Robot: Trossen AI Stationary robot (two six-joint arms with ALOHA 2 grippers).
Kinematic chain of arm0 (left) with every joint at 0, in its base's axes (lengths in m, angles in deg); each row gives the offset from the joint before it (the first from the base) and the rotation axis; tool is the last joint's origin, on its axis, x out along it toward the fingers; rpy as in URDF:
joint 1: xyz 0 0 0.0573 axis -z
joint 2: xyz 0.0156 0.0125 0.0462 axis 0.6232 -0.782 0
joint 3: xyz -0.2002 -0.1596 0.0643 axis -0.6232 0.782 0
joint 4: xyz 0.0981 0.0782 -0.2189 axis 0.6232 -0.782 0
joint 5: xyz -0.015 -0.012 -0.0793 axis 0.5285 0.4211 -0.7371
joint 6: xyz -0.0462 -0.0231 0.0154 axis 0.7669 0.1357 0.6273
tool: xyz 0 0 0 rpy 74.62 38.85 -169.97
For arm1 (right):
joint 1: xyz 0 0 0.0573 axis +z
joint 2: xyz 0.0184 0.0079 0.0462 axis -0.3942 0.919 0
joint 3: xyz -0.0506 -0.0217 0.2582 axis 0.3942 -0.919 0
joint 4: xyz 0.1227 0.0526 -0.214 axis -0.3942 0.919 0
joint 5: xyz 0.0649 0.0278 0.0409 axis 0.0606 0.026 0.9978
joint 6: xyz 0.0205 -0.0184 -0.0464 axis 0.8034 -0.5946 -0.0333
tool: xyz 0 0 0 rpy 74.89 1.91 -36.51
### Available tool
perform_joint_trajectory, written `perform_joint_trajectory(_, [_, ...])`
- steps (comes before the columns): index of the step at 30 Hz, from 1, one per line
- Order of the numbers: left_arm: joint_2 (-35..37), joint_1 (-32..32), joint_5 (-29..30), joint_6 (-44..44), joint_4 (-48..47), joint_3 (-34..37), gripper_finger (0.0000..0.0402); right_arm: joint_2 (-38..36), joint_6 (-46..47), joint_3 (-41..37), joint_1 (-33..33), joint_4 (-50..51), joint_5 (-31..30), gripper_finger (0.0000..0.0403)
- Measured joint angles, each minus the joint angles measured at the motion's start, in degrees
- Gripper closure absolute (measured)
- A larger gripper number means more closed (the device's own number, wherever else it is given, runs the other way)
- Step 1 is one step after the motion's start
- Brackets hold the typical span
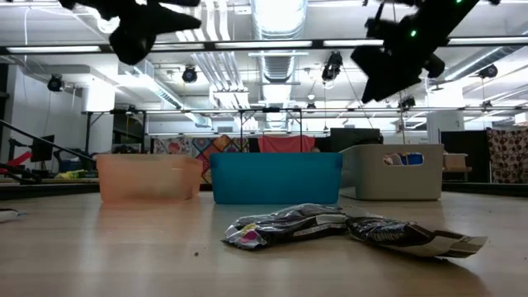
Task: Sort candy
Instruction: Put the white chocolate bar into the orange bin
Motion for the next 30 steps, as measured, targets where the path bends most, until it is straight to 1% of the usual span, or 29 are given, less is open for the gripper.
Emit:
perform_joint_trajectory(3, [0.0,2.1,-1.8,3.4,-5.6,-2.8,0.0291,-0.3,0.0,0.0,4.6,-1.0,0.0,0.0248])
perform_joint_trajectory(5, [0.0,3.5,-2.6,6.7,-11.8,-5.6,0.0291,-0.1,-0.1,0.0,7.3,-2.8,-0.1,0.0251])
perform_joint_trajectory(6, [0.0,4.3,-2.8,9.6,-16.5,-7.1,0.0291,0.2,-0.2,0.0,8.5,-3.6,-0.1,0.0253])
perform_joint_trajectory(8, [-0.1,6.0,-3.9,17.8,-27.1,-9.8,0.0291,0.7,-0.8,0.0,10.4,-4.8,-0.1,0.0256])
perform_joint_trajectory(11, [-1.9,9.4,-6.8,33.3,-41.4,-13.6,0.0291,1.6,-0.6,0.0,12.5,-4.8,-0.2,0.026])
perform_joint_trajectory(14, [-5.6,12.9,-11.7,46.6,-54.8,-17.4,0.0291,2.4,-0.1,-0.1,13.7,-5.0,-0.3,0.0264])
perform_joint_trajectory(17, [-10.4,15.5,-16.6,57.5,-65.6,-21.2,0.0291,3.2,0.0,-0.2,14.1,-5.5,-0.5,0.0267])
perform_joint_trajectory(19, [-13.8,16.8,-18.7,63.4,-69.8,-23.3,0.0291,3.6,0.0,-0.2,14.2,-5.5,-0.5,0.0268])
perform_joint_trajectory(21, [-16.9,17.6,-20.8,67.7,-71.7,-24.8,0.0291,4.2,0.0,-0.3,14.2,-5.9,-0.5,0.0269])
perform_joint_trajectory(24, [-20.7,17.9,-23.6,68.7,-72.3,-26.7,0.0291,5.0,0.1,-0.3,14.2,-6.3,-0.5,0.0267])
perform_joint_trajectory(30, [-23.9,17.2,-24.2,70.9,-73.8,-26.3,0.0287,5.4,1.0,-0.3,14.2,-6.4,0.4,0.0265])
